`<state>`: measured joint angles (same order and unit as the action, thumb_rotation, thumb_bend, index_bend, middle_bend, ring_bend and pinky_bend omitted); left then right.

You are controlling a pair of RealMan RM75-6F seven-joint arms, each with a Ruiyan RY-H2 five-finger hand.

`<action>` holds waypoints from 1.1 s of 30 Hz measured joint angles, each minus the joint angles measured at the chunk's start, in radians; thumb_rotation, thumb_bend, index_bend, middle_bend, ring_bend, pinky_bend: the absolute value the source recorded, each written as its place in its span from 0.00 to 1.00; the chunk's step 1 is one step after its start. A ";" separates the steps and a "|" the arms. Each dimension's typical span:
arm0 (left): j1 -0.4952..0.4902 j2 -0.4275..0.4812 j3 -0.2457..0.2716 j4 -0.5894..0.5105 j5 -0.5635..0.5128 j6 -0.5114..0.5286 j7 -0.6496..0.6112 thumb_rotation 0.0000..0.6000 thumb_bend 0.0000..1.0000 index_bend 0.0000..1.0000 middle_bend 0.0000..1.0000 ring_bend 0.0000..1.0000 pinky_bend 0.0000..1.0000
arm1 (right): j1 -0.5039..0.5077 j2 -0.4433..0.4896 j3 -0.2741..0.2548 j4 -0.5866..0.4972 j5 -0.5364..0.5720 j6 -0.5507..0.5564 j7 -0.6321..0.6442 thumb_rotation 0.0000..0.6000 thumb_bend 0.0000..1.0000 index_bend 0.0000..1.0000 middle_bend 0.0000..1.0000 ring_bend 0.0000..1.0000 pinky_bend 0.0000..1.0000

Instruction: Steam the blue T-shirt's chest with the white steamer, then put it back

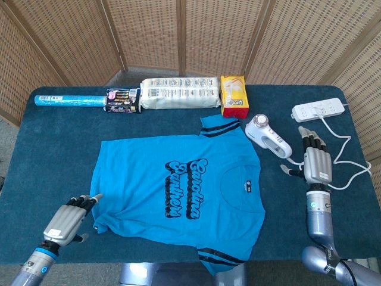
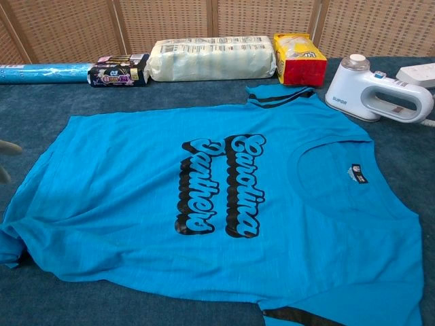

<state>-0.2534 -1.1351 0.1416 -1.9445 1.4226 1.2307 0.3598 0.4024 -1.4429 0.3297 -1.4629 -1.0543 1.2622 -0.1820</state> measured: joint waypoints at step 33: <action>0.295 0.032 -0.035 0.264 -0.010 0.311 -0.378 1.00 0.22 0.29 0.34 0.25 0.38 | -0.296 0.097 -0.203 0.004 -0.214 0.211 0.239 0.92 0.20 0.33 0.43 0.41 0.41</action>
<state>0.0421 -1.1027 0.1069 -1.6800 1.4123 1.5421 -0.0185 0.1067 -1.3455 0.1266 -1.4593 -1.2681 1.4732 0.0571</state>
